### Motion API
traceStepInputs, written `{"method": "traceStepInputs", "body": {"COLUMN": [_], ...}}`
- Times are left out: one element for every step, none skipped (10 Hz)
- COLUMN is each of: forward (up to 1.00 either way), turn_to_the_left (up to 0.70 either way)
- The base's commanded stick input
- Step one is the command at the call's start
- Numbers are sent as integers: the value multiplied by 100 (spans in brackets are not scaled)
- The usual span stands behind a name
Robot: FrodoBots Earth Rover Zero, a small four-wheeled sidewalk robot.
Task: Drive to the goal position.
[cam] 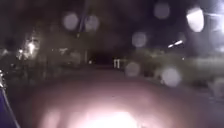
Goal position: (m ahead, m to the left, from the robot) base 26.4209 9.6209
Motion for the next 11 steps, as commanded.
{"method": "traceStepInputs", "body": {"forward": [50,50,50,50,50,50,50,50,3,0,0], "turn_to_the_left": [0,0,0,0,0,0,0,7,16,11,12]}}
